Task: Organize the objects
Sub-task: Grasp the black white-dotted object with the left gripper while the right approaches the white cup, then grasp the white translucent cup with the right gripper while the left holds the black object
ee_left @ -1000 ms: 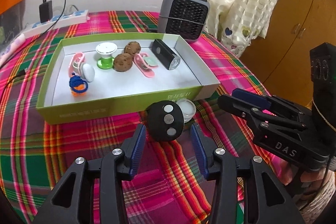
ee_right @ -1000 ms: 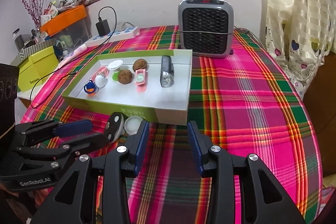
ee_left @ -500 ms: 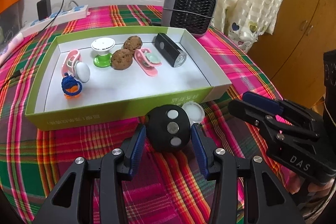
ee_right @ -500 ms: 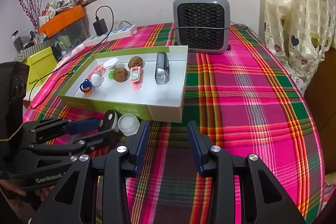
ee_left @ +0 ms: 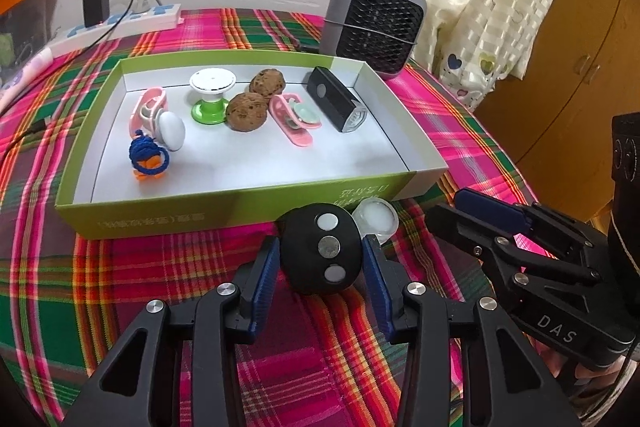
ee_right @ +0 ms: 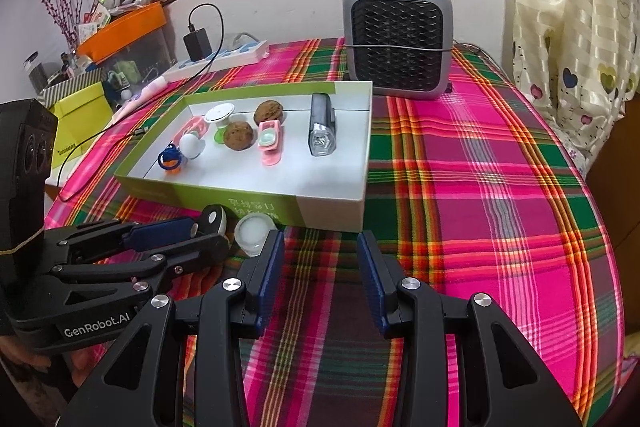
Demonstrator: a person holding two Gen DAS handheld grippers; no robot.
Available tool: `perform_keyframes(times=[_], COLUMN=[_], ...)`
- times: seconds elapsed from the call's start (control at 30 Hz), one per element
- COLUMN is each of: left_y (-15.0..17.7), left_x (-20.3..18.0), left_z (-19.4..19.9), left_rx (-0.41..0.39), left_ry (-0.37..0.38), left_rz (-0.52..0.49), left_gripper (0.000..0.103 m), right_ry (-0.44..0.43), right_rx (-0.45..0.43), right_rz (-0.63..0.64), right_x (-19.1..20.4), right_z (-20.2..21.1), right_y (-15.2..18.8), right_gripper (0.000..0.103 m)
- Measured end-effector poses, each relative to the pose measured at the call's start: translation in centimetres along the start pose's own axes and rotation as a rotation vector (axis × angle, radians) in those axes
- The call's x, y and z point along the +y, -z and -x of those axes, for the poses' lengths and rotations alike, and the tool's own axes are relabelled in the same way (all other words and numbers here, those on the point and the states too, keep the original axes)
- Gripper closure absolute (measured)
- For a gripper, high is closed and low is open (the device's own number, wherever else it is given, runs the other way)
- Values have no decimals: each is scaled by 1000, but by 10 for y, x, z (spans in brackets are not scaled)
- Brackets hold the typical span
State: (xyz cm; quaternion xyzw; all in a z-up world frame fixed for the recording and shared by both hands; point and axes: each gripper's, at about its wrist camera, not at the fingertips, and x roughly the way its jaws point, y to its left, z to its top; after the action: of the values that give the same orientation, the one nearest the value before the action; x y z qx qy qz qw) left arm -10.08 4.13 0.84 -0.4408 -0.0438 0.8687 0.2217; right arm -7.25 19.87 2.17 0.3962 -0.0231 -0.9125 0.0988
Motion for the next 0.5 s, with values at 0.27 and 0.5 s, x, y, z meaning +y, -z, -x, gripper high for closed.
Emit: perform_keyframes(times=[0.27, 0.5], left_y=[5, 10], left_x=[9, 23], left_z=[8, 16], left_rx=[-10, -22], left_ry=[-25, -60], left_rz=[19, 41], left_gripper=[63, 63], right_ry=[-29, -64], right_rx=[7, 18], right_rz=[3, 19], right_x=[9, 21], right_z=[-3, -10], right_y=[0, -1], right_gripper=[64, 64])
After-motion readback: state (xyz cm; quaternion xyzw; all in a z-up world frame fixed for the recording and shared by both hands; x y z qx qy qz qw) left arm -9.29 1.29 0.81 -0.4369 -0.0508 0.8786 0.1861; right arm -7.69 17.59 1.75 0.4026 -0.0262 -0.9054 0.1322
